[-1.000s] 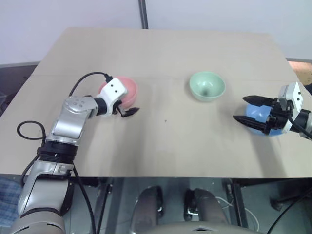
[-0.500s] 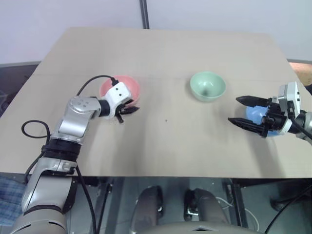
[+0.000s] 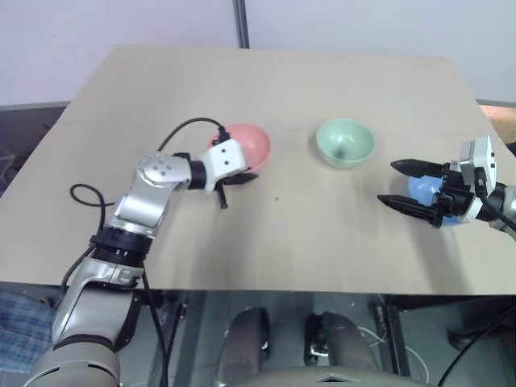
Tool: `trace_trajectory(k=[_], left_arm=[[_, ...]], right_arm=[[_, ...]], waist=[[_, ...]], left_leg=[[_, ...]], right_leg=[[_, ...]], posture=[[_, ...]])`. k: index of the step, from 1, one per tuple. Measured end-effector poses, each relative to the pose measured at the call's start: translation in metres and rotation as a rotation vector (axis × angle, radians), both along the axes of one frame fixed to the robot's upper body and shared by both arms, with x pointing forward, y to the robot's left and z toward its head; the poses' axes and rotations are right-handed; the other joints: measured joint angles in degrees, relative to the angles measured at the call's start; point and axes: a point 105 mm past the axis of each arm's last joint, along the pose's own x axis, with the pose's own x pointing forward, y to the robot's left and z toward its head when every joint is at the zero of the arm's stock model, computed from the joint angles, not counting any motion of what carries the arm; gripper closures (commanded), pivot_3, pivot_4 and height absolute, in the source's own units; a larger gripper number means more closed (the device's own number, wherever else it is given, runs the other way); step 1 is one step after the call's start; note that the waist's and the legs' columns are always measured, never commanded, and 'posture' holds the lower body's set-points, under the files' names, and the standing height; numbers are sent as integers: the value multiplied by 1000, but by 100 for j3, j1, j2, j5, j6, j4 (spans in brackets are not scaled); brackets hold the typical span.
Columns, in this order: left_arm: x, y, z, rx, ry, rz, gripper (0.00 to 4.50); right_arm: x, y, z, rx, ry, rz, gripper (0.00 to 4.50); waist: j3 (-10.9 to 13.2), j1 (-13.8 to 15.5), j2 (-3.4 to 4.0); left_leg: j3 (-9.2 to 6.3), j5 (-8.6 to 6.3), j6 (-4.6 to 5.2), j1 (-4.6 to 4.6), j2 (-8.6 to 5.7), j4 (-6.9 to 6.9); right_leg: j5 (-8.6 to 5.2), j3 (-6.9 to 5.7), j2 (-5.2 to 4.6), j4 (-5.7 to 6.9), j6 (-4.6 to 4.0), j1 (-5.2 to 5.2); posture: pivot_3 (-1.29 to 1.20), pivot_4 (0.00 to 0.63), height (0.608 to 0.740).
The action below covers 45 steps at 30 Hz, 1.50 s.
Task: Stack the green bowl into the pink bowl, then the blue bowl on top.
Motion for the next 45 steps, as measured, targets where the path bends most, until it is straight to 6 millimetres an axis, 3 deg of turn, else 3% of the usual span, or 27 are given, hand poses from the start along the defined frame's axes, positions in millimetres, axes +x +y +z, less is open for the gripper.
trace_trajectory(k=[4, 8, 9, 12, 18, 26, 32, 35, 39, 45], left_arm=[[-15, -33, -7, -19, 21, -128, 4464], [-20, -40, -12, -15, 45, -163, 4464], [-21, -40, -13, -13, 52, -170, 3877], [-22, -41, -13, -19, 67, -173, 2951], [-23, -33, -16, 13, 97, -167, 165], [-29, -32, -4, -19, 94, -181, 70], [-27, -14, 42, -334, 171, -59, 70], [-21, 4, 54, -428, 175, 36, 70], [-18, 29, 44, -445, 187, 153, 70], [-15, 44, 44, -471, 169, 229, 70]], right_arm=[[2, -1, 0, 1, -5, -16, 0], [2, -2, -2, 1, 1, -25, 0], [2, -2, -2, 1, 2, -27, 0], [2, -2, -2, 1, 1, -32, 0], [3, -3, -2, 1, 0, -42, 0], [3, -3, -2, 2, 1, -44, 0], [8, -4, -4, -19, 16, -85, 0], [20, 0, 0, -39, 4, -136, 0], [38, 12, 2, -126, -3, -182, 0], [79, 26, -7, -229, -1, -262, 0]], waist=[[0, -3, 1], [0, -10, 1], [0, -8, 1], [0, -3, 1], [0, -4, 1], [0, -4, 1], [1, -20, 1], [2, -35, 2], [2, -53, 3], [3, -34, 2]], left_leg=[[0, 0, 0, 3, 2, 10], [1, 0, 0, 7, 3, 14], [1, 0, 1, 7, 3, 14], [1, -1, 2, 6, 2, 15], [0, -1, 2, 6, 3, 16], [-1, -1, 2, 5, 3, 16], [-1, -1, 1, 8, 4, 16], [-1, 0, 1, 10, 4, 16], [2, 0, 1, 11, 4, 14], [4, 0, 0, 1, 2, 15]], right_leg=[[-1, 2, 1, 16, 2, 0], [-10, 6, 1, 28, 14, -1], [-10, 6, 0, 30, 14, -2], [-10, 6, -2, 30, 15, -2], [-10, 6, -2, 31, 14, -2], [-11, 6, -3, 30, 15, -3], [-12, 9, -3, 34, 18, -4], [-13, 10, -3, 36, 20, -4], [-13, 12, -4, 36, 19, -5], [-10, 11, -7, 36, 13, -13]], posture=[[0, 150, 739], [0, 150, 739], [0, 150, 739], [0, 150, 739], [0, 150, 739], [0, 150, 739], [0, 150, 739], [0, 150, 739], [0, 150, 739], [0, 150, 739]])
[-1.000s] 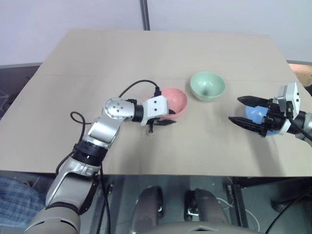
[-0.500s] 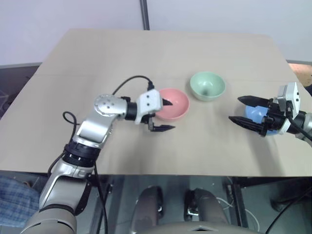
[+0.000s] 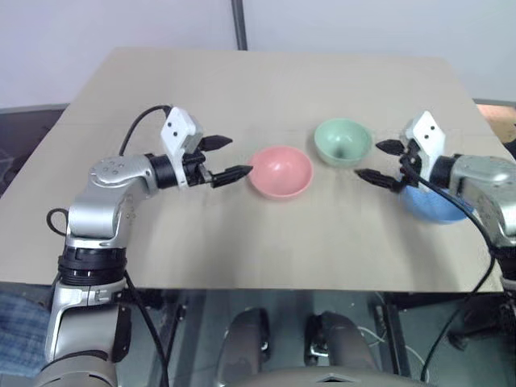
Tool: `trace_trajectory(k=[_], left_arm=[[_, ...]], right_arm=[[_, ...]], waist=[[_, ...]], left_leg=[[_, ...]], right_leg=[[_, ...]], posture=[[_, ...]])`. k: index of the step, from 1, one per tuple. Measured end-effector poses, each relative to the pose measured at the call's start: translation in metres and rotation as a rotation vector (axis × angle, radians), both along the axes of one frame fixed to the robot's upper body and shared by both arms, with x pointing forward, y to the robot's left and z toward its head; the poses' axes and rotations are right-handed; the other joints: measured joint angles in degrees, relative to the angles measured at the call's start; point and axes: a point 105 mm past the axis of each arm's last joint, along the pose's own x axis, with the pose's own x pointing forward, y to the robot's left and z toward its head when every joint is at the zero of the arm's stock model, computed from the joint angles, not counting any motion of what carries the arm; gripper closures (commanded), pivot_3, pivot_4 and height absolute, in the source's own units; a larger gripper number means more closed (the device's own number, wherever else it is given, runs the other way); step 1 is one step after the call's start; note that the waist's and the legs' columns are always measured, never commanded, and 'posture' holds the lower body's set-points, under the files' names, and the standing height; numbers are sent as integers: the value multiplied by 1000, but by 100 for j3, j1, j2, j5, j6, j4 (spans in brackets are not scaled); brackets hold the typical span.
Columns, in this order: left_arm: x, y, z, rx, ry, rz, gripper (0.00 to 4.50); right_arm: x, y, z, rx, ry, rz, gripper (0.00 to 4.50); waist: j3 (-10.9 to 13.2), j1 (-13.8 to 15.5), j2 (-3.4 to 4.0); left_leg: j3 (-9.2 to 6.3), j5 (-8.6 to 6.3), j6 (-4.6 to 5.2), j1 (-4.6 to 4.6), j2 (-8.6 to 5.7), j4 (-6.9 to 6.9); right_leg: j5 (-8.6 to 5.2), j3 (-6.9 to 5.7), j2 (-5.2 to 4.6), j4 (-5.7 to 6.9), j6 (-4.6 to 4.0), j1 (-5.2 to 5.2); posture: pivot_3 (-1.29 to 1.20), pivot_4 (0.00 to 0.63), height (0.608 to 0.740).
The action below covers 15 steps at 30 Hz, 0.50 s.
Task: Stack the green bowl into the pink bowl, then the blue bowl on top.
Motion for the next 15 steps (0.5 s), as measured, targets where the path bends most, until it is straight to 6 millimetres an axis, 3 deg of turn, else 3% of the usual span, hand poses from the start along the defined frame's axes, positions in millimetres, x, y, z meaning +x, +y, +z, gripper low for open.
trace_trajectory(k=[3, 6, 15], left_arm=[[-1, 2, 1, -10, -6, 16, 70], [-3, 3, 2, -4, -4, 21, 70], [-13, 15, 11, 81, -16, -5, 70]], right_arm=[[22, 17, -4, -60, -26, 11, 0], [30, 27, -11, -121, -32, 43, 0], [40, 48, -32, -347, -32, 159, 0]], waist=[[1, -30, 1], [1, -23, 2], [4, -133, 4]], left_leg=[[1, 1, -1, -4, 1, -1], [2, 1, -1, -8, -1, -3], [6, 1, -2, -8, 0, -4]], right_leg=[[8, 0, 1, 2, -14, -5], [9, 0, -1, -1, -15, -8], [9, 3, -2, 2, -16, -13]], posture=[[0, 150, 739], [0, 150, 739], [0, 150, 739]])
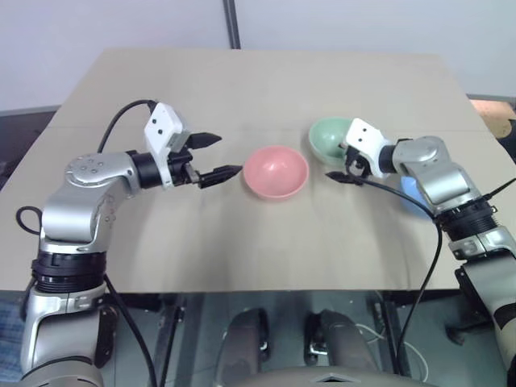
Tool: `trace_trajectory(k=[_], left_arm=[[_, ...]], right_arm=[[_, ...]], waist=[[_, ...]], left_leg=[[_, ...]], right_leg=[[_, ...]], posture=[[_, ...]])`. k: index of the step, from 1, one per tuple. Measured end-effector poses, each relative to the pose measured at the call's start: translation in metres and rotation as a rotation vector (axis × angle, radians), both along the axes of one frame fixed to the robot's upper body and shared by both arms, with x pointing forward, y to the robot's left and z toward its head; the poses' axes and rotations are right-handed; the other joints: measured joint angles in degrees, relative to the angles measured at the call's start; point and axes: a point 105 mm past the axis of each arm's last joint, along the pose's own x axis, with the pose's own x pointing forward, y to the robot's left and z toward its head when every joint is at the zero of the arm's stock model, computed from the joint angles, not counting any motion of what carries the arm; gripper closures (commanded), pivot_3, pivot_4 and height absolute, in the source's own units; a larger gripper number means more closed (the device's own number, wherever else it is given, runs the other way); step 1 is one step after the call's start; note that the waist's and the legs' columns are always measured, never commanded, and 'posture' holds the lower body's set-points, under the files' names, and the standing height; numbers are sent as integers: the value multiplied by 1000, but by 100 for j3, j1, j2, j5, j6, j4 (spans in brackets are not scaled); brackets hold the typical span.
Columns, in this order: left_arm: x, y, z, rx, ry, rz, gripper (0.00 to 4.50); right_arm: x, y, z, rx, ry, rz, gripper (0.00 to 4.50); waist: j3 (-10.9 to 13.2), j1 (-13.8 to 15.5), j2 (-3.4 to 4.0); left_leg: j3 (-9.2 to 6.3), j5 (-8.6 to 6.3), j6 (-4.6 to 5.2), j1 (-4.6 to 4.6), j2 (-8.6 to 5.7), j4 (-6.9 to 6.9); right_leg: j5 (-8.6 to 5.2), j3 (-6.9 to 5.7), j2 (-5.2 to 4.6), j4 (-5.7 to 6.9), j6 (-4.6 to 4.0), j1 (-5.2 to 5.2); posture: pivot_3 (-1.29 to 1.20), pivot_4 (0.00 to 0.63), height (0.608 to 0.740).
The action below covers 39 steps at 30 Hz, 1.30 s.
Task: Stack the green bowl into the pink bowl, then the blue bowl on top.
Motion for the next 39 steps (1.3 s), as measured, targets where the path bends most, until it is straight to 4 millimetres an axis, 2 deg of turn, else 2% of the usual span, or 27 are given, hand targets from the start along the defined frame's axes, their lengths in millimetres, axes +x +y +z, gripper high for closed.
trace_trajectory(k=[3, 6, 7, 13, 14, 24, 28, 29, 32, 34, 36, 39], left_arm=[[-2, -1, -3, 8, 13, -18, 70], [-3, -3, -5, 17, 19, -36, 0], [-4, -5, -6, 22, 22, -44, 0], [-4, -10, -9, 30, 30, -60, 0], [-5, -10, -9, 30, 29, -61, 0], [-5, -11, -8, 32, 19, -65, 0], [-4, -11, -8, 29, 18, -64, 0], [-4, -11, -8, 29, 18, -63, 0], [-4, -12, -8, 26, 16, -67, 0], [-4, -13, -9, 26, 16, -69, 0], [-4, -13, -9, 27, 18, -68, 0], [-4, -14, -11, 27, 22, -73, 0]], right_arm=[[2, 5, -3, -59, -19, 36, 0], [5, 14, -2, -91, -45, 72, 786], [6, 17, -2, -94, -53, 83, 1380], [6, 25, -5, -104, -50, 114, 4312], [6, 26, -6, -106, -48, 118, 4469], [4, 30, -4, -108, -46, 132, 4469], [0, 41, 15, -31, -62, 140, 4469], [-2, 48, 28, 40, -64, 145, 4469], [-18, 76, 76, 200, -88, 216, 4469], [-33, 90, 97, 255, -95, 270, 4469], [-53, 104, 102, 288, -51, 329, 4469], [-77, 118, 89, 287, 32, 394, 4469]], waist=[[1, -2, 1], [1, -3, 2], [1, -2, 2], [1, 2, 2], [2, -1, 3], [3, -2, 5], [7, -1, 11], [9, -11, 13], [11, -19, 17], [10, -8, 16], [10, 11, 15], [9, 23, 14]], left_leg=[[0, 0, 0, -1, 0, 0], [1, 0, 0, -1, 0, 0], [1, 0, 0, -1, 0, 0], [1, 0, 0, -1, 0, 0], [1, 0, 0, -1, 0, 0], [2, 0, 0, -1, 0, 0], [2, 0, 0, -3, 1, -1], [4, 0, -1, -4, 2, -1], [6, 1, -1, -4, 3, -5], [6, 0, -2, -4, 3, -7], [6, 0, -1, -7, 1, -7], [5, -1, 0, -8, -3, -5]], right_leg=[[0, 0, 0, 1, 0, -1], [0, 0, 0, 1, 0, -2], [0, 1, 0, 1, 0, -2], [1, 1, 0, 2, -1, -2], [1, 1, 0, 2, -1, -2], [0, 3, 0, 2, -1, -3], [1, 3, 1, 4, -1, -6], [1, 7, 1, 6, -2, -8], [1, 9, 3, 8, -2, -14], [1, 9, 2, 6, -2, -13], [1, 9, 0, 4, -2, -14], [1, 6, -4, 4, -2, -12]], posture=[[0, 150, 739], [0, 150, 739], [0, 150, 739], [0, 150, 739], [0, 150, 739], [0, 150, 739], [0, 150, 739], [0, 150, 739], [0, 150, 739], [0, 150, 739], [0, 150, 739], [0, 150, 739]])
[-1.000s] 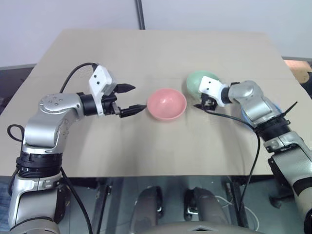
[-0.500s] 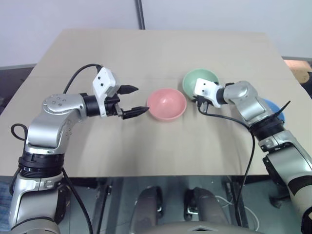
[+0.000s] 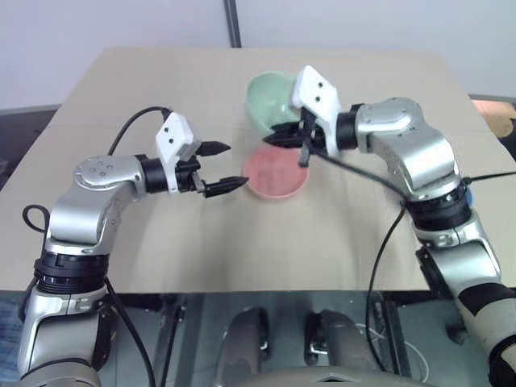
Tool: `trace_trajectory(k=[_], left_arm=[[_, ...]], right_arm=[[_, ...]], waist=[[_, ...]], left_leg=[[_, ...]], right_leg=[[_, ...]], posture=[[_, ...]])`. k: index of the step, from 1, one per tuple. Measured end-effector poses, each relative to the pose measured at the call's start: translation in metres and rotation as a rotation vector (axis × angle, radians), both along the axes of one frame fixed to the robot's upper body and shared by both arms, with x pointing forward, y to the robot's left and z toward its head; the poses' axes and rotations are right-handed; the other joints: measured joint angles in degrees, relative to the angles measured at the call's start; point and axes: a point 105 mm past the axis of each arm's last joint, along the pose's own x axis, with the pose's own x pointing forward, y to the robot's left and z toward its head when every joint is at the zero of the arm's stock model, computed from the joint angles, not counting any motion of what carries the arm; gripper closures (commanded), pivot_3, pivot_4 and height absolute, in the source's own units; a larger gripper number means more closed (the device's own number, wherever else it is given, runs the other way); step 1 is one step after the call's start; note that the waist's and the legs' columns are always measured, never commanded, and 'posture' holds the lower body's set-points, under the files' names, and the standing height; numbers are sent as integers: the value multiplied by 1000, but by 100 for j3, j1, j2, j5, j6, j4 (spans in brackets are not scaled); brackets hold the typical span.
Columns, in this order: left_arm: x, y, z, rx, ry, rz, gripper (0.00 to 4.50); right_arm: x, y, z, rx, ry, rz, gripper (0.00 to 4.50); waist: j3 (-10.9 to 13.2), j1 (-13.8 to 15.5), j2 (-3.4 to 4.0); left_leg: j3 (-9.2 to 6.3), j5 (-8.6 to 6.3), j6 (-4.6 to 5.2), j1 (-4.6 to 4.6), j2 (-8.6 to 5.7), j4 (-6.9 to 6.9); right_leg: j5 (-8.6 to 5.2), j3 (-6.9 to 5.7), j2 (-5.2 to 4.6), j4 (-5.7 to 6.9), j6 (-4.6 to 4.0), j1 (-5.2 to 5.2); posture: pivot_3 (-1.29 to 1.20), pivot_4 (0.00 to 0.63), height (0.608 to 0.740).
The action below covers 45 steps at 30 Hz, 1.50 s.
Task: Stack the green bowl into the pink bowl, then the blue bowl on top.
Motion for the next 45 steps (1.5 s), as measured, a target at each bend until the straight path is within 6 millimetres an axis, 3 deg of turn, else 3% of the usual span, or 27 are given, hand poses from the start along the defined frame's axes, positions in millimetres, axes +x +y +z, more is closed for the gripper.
trace_trajectory(k=[4, 5, 8, 13, 18, 23, 25, 26, 28, 29, 32, 34, 38, 40, 42, 45], left_arm=[[0, -2, -4, 11, 13, -7, 0], [0, -3, -5, 11, 15, -9, 0], [0, -3, -5, 7, 17, -10, 0], [0, -3, -5, 7, 17, -10, 0], [1, -3, -6, 6, 21, -8, 0], [1, -3, -6, 4, 23, -10, 0], [0, -4, -6, -2, 24, -15, 0], [-1, -6, -6, -18, 27, -29, 0], [-1, -8, -6, -23, 26, -35, 0], [-3, -13, -4, -38, 18, -60, 0], [-6, -16, -3, -45, 11, -90, 0], [-8, -19, -3, -45, 5, -122, 0], [-11, -29, 1, -62, -21, -184, 0], [-9, -45, 13, -113, -64, -259, 0], [-9, -50, 16, -120, -80, -286, 0], [-8, -54, 17, -134, -83, -316, 0]], right_arm=[[-14, 6, -26, -40, 91, 12, 4469], [-15, 6, -29, -46, 95, 8, 3656], [-12, 4, -28, -50, 80, -15, 2457], [-11, 4, -29, -51, 75, -26, 84], [-9, 0, -31, -72, 64, -45, 84], [-8, -25, -26, -105, 48, -93, 84], [-1, -48, -29, -120, 62, -179, 84], [9, -69, -31, -121, 78, -287, 84], [14, -79, -29, -110, 75, -346, 84], [21, -98, -28, -106, 72, -452, 84], [26, -131, -37, -120, 94, -614, 84], [23, -152, -57, -145, 158, -717, 84], [10, -161, -81, -175, 234, -782, 84], [-2, -182, -92, -187, 257, -892, 84], [-5, -186, -95, -193, 265, -923, 84], [-6, -190, -77, -152, 216, -961, 84]], waist=[[0, -15, 0], [0, -16, 0], [0, -21, 0], [0, -20, 0], [0, -20, 0], [0, 1, -1], [1, 11, -2], [1, -1, -2], [2, -19, -1], [1, -17, -1], [1, -8, -2], [2, -3, -2], [2, -16, -1], [1, 38, -3], [1, 34, -3], [2, -17, -2]], left_leg=[[0, 0, 0, 1, 1, 1], [0, 0, 0, 1, 1, 1], [0, 0, 0, 1, 2, 0], [0, 0, 0, 1, 2, 0], [0, 0, 0, 1, 2, -1], [-1, 0, 1, -1, 1, -1], [-1, -1, 1, -2, -1, -1], [-1, -1, 1, -1, 0, -1], [1, 0, 0, 0, 3, -2], [1, 0, 0, 1, 3, -6], [1, 0, -1, -2, 2, -11], [3, 0, 0, -4, 0, -13], [6, 0, -1, -3, 1, -13], [2, 0, 0, -4, 0, -10], [5, -1, 1, -5, -2, -10], [6, 0, 0, -1, 2, -11]], right_leg=[[0, 0, 1, 5, 0, -2], [0, 0, 2, 5, 0, -3], [0, 1, 4, 4, 0, -3], [0, 0, 4, 3, 0, -3], [-1, 0, 4, 2, 1, -3], [-1, 0, 2, -2, 1, -3], [-1, -2, -1, -3, 1, -2], [-1, -1, -1, -1, 1, -3], [-1, 0, 2, 0, 1, -5], [-1, 1, 2, 0, 0, -5], [-1, 1, 1, -4, 0, -8], [-1, 2, 0, -7, 0, -9], [-3, 6, 2, -5, 4, -11], [-12, 3, 2, -7, 19, -9], [-12, 6, 1, -6, 20, -9], [-13, 12, 8, -5, 21, -11]], posture=[[0, 150, 739], [0, 150, 739], [0, 150, 739], [0, 150, 739], [0, 150, 739], [0, 150, 739], [0, 150, 739], [0, 150, 739], [0, 150, 739], [0, 150, 739], [0, 150, 739], [0, 150, 739], [0, 150, 739], [0, 150, 739], [0, 150, 739], [0, 150, 739]])
